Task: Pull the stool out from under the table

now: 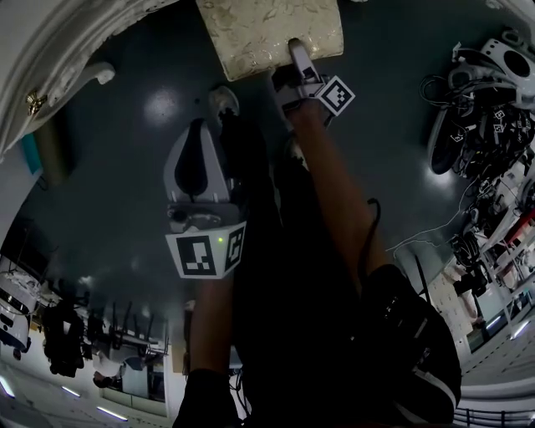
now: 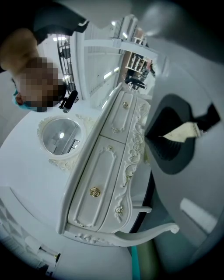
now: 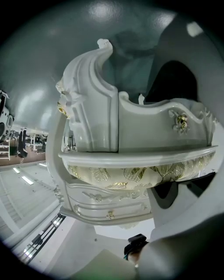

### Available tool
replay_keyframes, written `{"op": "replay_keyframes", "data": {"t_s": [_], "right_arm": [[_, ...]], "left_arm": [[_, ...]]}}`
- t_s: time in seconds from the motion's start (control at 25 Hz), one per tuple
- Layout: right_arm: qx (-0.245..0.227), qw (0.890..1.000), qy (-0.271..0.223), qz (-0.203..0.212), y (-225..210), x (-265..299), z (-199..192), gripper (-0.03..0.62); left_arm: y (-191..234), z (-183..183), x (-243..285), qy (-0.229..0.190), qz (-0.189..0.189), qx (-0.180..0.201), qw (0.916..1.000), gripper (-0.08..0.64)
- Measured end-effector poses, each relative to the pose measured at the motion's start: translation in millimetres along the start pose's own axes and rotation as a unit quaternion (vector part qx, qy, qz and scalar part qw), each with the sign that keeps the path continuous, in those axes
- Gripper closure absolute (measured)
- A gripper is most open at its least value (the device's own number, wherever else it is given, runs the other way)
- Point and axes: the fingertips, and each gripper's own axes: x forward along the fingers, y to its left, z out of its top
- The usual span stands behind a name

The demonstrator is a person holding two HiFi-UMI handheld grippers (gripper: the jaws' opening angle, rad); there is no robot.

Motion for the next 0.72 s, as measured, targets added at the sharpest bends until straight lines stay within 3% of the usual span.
{"op": "replay_keyframes", "data": {"t_s": [0.72], "right_arm": [[-0.009,1.0,0.03,0.0,-20,-105,-21,0.063]], "left_arm": [[-63,-34,-87,-0.015,0.034,-0.004,0.9993,0.554]]}}
